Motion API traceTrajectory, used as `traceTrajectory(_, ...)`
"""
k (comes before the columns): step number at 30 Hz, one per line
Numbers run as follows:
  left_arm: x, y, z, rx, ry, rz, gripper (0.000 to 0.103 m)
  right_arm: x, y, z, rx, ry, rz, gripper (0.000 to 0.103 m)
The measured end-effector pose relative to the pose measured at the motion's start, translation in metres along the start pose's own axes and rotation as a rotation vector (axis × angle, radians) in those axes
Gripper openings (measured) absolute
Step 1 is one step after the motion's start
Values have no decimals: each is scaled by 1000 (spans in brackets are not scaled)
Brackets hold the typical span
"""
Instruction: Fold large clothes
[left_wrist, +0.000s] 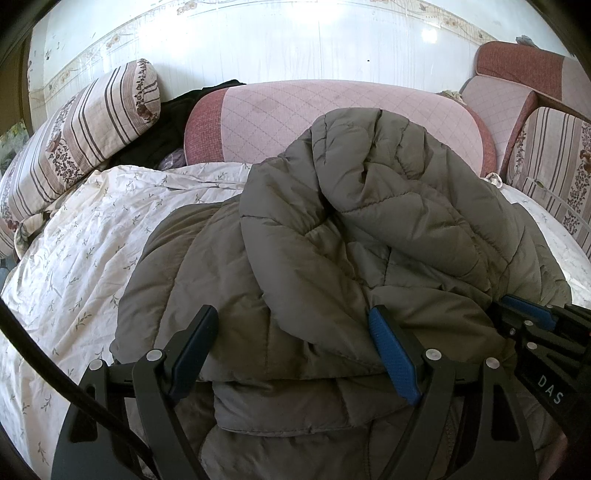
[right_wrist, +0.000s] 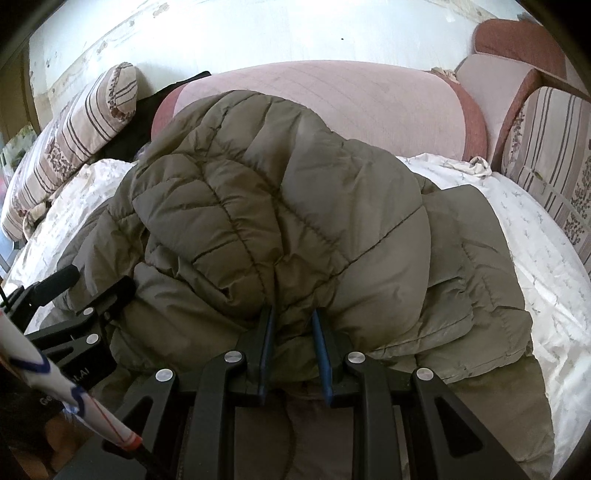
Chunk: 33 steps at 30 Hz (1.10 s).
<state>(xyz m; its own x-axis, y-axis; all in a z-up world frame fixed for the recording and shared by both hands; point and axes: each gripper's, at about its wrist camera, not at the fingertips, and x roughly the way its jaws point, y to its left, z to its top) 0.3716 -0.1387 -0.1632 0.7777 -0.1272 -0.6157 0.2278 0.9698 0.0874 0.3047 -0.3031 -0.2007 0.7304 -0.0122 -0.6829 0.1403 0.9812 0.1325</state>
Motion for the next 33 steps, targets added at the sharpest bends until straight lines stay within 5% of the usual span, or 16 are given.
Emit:
traceTrajectory(27, -6, -2, -1, 5, -8, -6, 83, -2, 1, -1, -24, 2, -21, 23)
traceTrajectory(33, -30, -5, 0, 17, -33, -17, 83, -26, 2, -1, -32, -11, -11, 31)
